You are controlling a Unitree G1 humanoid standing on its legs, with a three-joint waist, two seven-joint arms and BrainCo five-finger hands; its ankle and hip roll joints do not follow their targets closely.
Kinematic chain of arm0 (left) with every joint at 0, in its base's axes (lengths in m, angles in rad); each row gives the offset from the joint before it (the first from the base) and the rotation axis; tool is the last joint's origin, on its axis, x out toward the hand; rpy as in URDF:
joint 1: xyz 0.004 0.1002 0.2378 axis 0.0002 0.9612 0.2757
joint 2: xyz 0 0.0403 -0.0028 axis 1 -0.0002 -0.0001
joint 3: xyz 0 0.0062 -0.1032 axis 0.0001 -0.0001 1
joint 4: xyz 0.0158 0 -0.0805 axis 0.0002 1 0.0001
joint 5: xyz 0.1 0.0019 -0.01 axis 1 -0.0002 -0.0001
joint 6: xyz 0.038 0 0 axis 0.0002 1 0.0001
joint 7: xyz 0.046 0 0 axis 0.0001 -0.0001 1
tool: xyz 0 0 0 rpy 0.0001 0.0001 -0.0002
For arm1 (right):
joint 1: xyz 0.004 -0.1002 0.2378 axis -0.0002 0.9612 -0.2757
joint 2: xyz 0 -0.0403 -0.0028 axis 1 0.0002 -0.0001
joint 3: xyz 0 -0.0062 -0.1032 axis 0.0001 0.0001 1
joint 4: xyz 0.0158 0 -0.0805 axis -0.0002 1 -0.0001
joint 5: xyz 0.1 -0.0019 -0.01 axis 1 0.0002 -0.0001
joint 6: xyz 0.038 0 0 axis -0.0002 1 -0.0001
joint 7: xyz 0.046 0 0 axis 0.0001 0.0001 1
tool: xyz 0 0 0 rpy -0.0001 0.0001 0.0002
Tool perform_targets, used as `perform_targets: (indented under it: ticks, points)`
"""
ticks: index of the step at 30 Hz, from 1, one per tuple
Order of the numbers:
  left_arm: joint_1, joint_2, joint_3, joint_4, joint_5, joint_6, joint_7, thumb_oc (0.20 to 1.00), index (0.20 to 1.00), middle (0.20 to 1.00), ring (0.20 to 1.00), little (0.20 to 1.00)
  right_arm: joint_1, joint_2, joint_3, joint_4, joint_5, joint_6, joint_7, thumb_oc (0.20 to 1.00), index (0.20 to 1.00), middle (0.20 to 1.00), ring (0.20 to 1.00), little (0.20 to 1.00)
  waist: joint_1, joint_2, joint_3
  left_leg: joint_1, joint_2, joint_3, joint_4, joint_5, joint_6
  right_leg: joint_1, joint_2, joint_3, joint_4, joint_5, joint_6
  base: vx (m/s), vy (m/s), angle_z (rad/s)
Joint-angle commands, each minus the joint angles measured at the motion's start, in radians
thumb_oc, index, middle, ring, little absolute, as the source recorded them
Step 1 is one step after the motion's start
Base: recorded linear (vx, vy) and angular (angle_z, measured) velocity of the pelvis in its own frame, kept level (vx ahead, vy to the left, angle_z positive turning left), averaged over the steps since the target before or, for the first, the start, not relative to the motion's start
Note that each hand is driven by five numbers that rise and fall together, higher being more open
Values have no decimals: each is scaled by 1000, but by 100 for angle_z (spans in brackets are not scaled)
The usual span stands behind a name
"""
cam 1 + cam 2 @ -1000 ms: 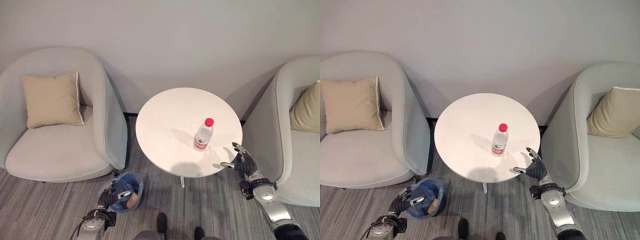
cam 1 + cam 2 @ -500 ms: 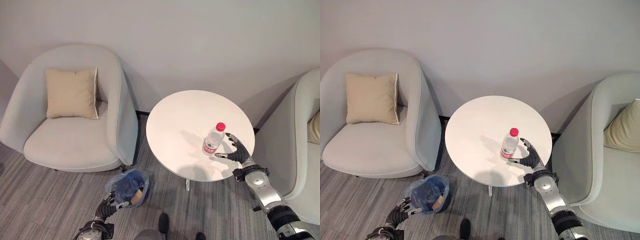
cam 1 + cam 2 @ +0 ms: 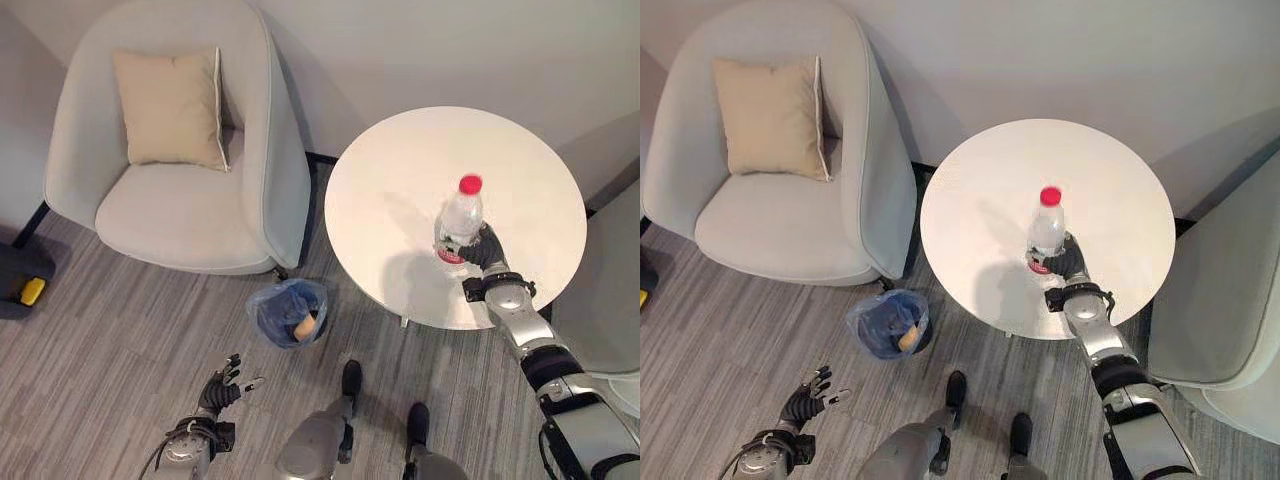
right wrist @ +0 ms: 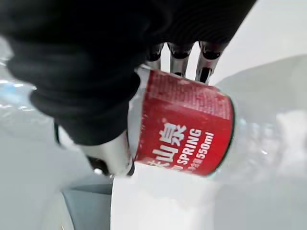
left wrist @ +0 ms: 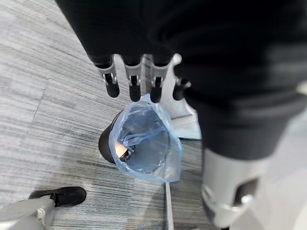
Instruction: Gather garbage on tea table into small bin, then transfer packed bag to large trash can.
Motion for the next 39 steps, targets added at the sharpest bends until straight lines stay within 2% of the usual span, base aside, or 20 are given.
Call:
perform_targets:
  ticks: [1, 5, 6, 8, 16, 18, 22, 25, 27, 28, 29, 30, 31, 32, 35, 36, 37, 38, 39]
  points:
    - [-35, 43, 2, -12, -28, -46, 11, 1000, 1000, 1000, 1000, 1000, -14, -36, -22, -109, 37, -89, -36, 200, 200, 200, 200, 200, 21, -32, -20, 11, 25, -37, 129, -188, -45, -73, -54, 3, 82, -42, 37, 19, -21, 7]
    - [-30, 40, 22, -2, -25, -41, 10, 1000, 1000, 1000, 1000, 1000, 31, -46, -45, -190, 23, -98, -28, 200, 200, 200, 200, 200, 15, -41, -24, 23, 29, -35, 124, -191, -45, -61, -49, 3, 75, -48, 36, 21, -27, 5]
    - [-22, 32, 39, 0, -14, -35, 5, 1000, 1000, 1000, 1000, 1000, 101, -56, -76, -291, 2, -109, -11, 200, 200, 200, 200, 200, 2, -51, -33, 42, 35, -31, 122, -197, -46, -43, -46, 3, 74, -54, 34, 26, -50, 7]
    - [-19, 28, 47, 1, -4, -32, 3, 1000, 1000, 1000, 1000, 1000, 147, -56, -95, -362, -7, -118, 7, 200, 200, 200, 200, 200, -8, -57, -40, 59, 39, -29, 119, -201, -47, -29, -44, 1, 75, -61, 33, 23, -61, 4]
    - [-13, 2, 70, 25, 29, -16, -2, 1000, 1000, 1000, 1000, 1000, 335, -14, -142, -613, 0, -153, 107, 200, 200, 200, 200, 200, -48, -64, -75, 119, 56, -43, 107, -201, -56, 19, -35, -23, 117, -108, 19, 4, -66, 1]
    - [-11, -12, 81, 44, 26, -13, 2, 1000, 1000, 1000, 1000, 1000, 416, 7, -140, -676, 9, -163, 146, 200, 200, 200, 200, 200, -56, -57, -84, 126, 64, -74, 92, -178, -75, 34, -28, -60, 137, -136, 8, -59, -111, 21]
    - [-22, -24, 86, 48, 18, -14, 6, 1000, 1000, 1000, 1000, 1000, 481, -4, -132, -723, -36, -167, 161, 200, 200, 200, 200, 200, -58, -47, -81, 91, 72, -120, 101, -140, -115, 42, -16, -130, 153, -171, -12, -99, -109, 56]
    - [-18, -31, 81, 35, 12, -15, 6, 1000, 1000, 1000, 1000, 1000, 486, -12, -120, -721, -62, -164, 156, 200, 200, 200, 200, 200, -60, -46, -73, 57, 68, -129, 141, -138, -123, 48, -18, -171, 157, -181, -21, -95, -43, 86]
    - [-19, -36, 78, 35, 12, -16, 7, 1000, 1000, 1000, 1000, 1000, 487, -10, -111, -711, -67, -163, 151, 200, 200, 200, 200, 200, -61, -48, -64, 36, 68, -109, 170, -138, -125, 52, -22, -191, 159, -183, -24, -85, 29, 87]
    - [-10, -48, 69, 42, 16, -19, 3, 1000, 1000, 1000, 1000, 1000, 489, -5, -90, -684, -74, -151, 146, 200, 200, 200, 200, 200, -70, -57, -66, 27, 108, 13, 197, -146, -99, 66, -41, -232, 156, -175, -23, -70, 101, 78]
    - [-11, -51, 66, 46, 19, -19, 2, 1000, 1000, 1000, 1000, 1000, 490, -5, -90, -681, -77, -145, 142, 200, 200, 200, 200, 200, -76, -62, -66, 30, 122, 66, 205, -150, -96, 71, -48, -243, 154, -172, -19, -63, 97, 89]
    - [-11, -51, 66, 46, 19, -19, 2, 1000, 1000, 1000, 1000, 1000, 490, -5, -90, -681, -77, -145, 142, 200, 200, 200, 200, 200, -76, -63, -65, 30, 122, 67, 205, -151, -96, 72, -48, -243, 154, -172, -19, -14, 116, 80]
    - [-17, -52, 59, 45, 26, -18, 1, 1000, 1000, 1000, 1000, 1000, 494, -7, -91, -678, -85, -134, 137, 200, 200, 200, 200, 200, -87, -67, -72, 41, 148, 154, 201, -152, -93, 82, -61, -273, 146, -165, -15, 65, 127, 80]
    - [-22, -53, 53, 43, 29, -19, 2, 1000, 1000, 1000, 1000, 1000, 497, -8, -96, -673, -87, -126, 132, 200, 200, 200, 200, 200, -96, -71, -79, 64, 160, 188, 197, -177, -103, 98, -69, -283, 142, -177, -8, 84, 204, 82]
    - [-25, -52, 40, 37, 46, -18, 0, 1000, 1000, 1000, 1000, 1000, 493, -4, -99, -664, -97, -110, 125, 200, 200, 200, 200, 200, -97, -68, -97, 79, 152, 202, 199, -194, -98, 117, -94, -312, 140, -167, 7, 157, 350, 102]
    - [-13, -48, 40, 43, 85, -3, -2, 1000, 1000, 1000, 1000, 1000, 491, 17, -87, -645, -117, -96, 140, 200, 200, 200, 200, 200, -92, -59, -111, 125, 101, 190, 180, -241, -48, 87, -173, -303, 281, -161, 29, 143, 574, 72]
    - [-20, -35, 43, 41, 82, 1, -2, 1000, 1000, 1000, 1000, 1000, 493, 27, -82, -653, -112, -94, 151, 200, 200, 200, 200, 200, -103, -55, -97, 125, 82, 177, 185, -232, -19, 29, -186, -254, 391, -124, 25, 143, 575, 9]
    - [-20, -35, 43, 41, 82, 2, -2, 1000, 1000, 1000, 1000, 1000, 493, 27, -82, -653, -112, -94, 151, 200, 200, 200, 200, 200, -102, -56, -99, 124, 82, 178, 185, -232, -19, 25, -187, -253, 394, -125, 25, 26, 205, 39]
    - [-24, -30, 43, 35, 81, 0, 0, 1000, 1000, 1000, 1000, 1000, 495, 29, -78, -655, -111, -95, 155, 200, 200, 200, 200, 200, -112, -52, -92, 135, 73, 160, 182, -238, -12, -8, -166, -202, 422, -126, 22, 54, 83, 52]
